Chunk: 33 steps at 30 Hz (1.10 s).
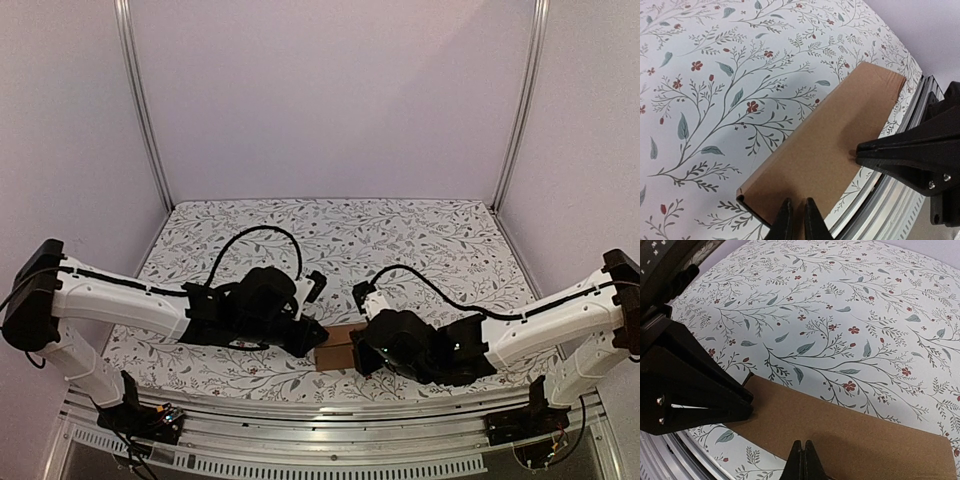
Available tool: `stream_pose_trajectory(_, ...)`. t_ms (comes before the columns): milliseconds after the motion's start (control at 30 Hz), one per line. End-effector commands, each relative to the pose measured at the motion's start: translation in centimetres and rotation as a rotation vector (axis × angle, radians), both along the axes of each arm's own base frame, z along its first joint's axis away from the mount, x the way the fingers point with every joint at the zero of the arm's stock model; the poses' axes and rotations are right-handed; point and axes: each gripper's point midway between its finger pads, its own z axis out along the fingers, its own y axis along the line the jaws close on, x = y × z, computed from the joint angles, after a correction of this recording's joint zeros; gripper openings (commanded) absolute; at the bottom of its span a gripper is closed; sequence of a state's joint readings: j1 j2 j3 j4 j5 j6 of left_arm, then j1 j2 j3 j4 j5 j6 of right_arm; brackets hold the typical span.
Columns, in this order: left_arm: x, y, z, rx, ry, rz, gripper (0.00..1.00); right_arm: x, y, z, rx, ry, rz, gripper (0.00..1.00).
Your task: Fold the paper box
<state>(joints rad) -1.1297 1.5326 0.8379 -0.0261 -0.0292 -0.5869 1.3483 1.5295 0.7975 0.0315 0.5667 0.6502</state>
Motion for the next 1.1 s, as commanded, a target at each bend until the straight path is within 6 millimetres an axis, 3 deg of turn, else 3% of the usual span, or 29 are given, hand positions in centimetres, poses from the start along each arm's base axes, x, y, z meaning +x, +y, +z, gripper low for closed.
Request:
stream_pose_trajectory(0,-0.3,2.2,-4.1,0.107,0.058,0.026,0.07,0.0,-0.9,3.4,-0.016,-0.051,0.020,0.00)
stream_pose_trajectory(133,-0.3,2.4,-4.2,0.111,0.056,0.025,0.06,1.0,-2.3,7.0,-0.018,-0.090,0.022,0.00)
stream_pose_trajectory(267,-0.4,2.5,-4.0,0.110,0.048,0.020,0.05,2.0,-4.1,8.5,0.013,-0.081,0.055,0.00)
stream_pose_trajectory(400,-0.4,2.6,-4.0,0.115,0.045,0.015,0.04,2.5,-5.6,8.4,0.037,-0.036,0.104,0.00)
stream_pose_trajectory(500,-0.4,2.6,-3.9,0.115,0.046,0.013,0.04,2.9,-7.0,6.6,0.034,0.009,0.089,0.00)
stream_pose_trajectory(733,-0.4,2.3,-3.8,0.114,0.044,0.008,0.04,1.0,-9.4,-1.7,0.087,0.192,0.036,0.00)
stream_pose_trajectory(867,-0.4,2.2,-4.0,0.120,0.046,0.001,0.03,0.1,-10.2,-3.5,0.151,0.254,0.001,0.00)
stream_pose_trajectory(1033,-0.3,1.8,-4.0,0.120,0.048,-0.004,0.03,0.6,-10.9,0.7,0.187,0.176,-0.010,0.00)
stream_pose_trajectory(1067,-0.3,1.8,-4.0,0.121,0.047,-0.005,0.03,0.9,-10.9,2.3,0.206,0.144,-0.011,0.00)
